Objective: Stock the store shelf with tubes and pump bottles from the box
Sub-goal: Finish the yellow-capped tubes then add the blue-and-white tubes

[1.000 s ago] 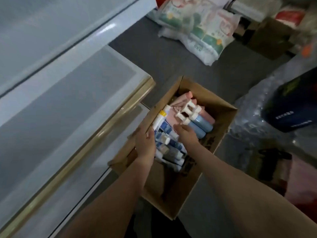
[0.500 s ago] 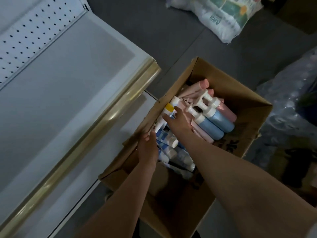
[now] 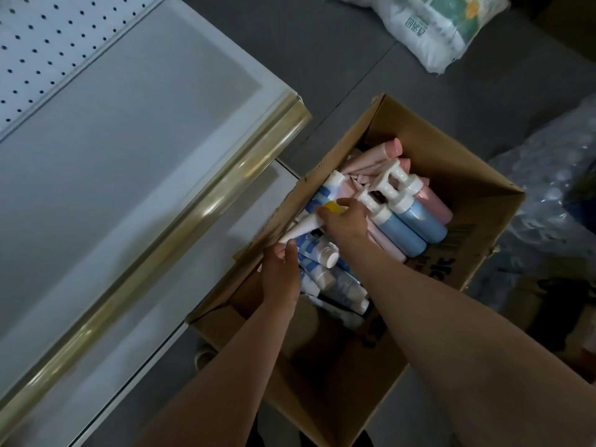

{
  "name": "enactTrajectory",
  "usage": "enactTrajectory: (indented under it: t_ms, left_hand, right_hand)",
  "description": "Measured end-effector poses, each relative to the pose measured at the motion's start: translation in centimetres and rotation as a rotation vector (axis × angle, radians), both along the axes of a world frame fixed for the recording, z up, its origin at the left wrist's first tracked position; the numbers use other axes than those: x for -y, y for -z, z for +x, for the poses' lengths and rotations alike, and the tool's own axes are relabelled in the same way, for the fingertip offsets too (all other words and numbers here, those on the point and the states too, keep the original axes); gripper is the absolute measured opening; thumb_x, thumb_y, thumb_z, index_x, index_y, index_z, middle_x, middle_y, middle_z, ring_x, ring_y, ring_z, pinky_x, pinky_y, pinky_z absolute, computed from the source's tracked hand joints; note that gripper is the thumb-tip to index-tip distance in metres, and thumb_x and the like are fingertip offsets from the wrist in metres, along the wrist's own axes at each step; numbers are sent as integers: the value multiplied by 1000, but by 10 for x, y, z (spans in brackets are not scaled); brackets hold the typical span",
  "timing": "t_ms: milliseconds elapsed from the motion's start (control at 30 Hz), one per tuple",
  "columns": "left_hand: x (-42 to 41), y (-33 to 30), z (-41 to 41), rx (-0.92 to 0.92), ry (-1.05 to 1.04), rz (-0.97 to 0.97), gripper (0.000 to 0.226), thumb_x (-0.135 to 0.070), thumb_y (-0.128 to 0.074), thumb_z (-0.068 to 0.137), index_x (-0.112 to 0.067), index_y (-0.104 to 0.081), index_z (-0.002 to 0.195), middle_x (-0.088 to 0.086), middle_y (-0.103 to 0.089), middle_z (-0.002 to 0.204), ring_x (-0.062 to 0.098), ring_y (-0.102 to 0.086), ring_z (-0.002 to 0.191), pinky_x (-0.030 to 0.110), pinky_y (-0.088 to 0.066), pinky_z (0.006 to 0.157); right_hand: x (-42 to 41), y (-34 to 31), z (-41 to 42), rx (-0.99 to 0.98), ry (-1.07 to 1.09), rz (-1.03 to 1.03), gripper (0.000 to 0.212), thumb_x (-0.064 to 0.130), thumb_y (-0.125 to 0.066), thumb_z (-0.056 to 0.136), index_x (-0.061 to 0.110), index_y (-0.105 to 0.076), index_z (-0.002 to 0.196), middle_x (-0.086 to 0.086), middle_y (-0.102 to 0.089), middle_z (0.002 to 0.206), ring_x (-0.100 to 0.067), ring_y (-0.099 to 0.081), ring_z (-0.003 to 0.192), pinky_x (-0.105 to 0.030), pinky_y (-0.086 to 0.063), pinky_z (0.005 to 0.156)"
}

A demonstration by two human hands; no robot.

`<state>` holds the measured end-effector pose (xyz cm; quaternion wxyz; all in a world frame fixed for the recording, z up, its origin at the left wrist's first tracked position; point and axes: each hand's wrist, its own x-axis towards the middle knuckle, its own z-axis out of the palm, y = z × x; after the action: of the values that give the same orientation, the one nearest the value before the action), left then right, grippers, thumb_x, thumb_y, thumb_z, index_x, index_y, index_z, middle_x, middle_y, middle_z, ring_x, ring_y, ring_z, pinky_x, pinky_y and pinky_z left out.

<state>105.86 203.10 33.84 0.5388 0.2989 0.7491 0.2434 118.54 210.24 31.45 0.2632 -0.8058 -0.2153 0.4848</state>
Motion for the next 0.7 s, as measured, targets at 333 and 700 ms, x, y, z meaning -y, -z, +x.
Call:
enactTrajectory:
  t_ms: [333, 700]
  left_hand:
    - [6, 3, 47, -15, 405, 9, 46, -42, -33, 105, -24, -43, 146, 2, -43, 150, 23, -38, 139, 35, -32, 112]
    - [38, 48, 25, -366, 707, -213, 47, -46, -35, 101, -14, -63, 120, 15, -64, 122, 34, -58, 113, 44, -46, 99]
  right_hand:
    - [55, -44, 71, -373, 534, 142, 30, 16, -78, 81, 6, -61, 103, -18, -67, 103, -25, -72, 79, -37, -59, 71]
    - [86, -38, 81, -468, 634, 52, 24, 9, -64, 87, 2, -57, 109, -21, -60, 103, -27, -64, 72, -30, -59, 62]
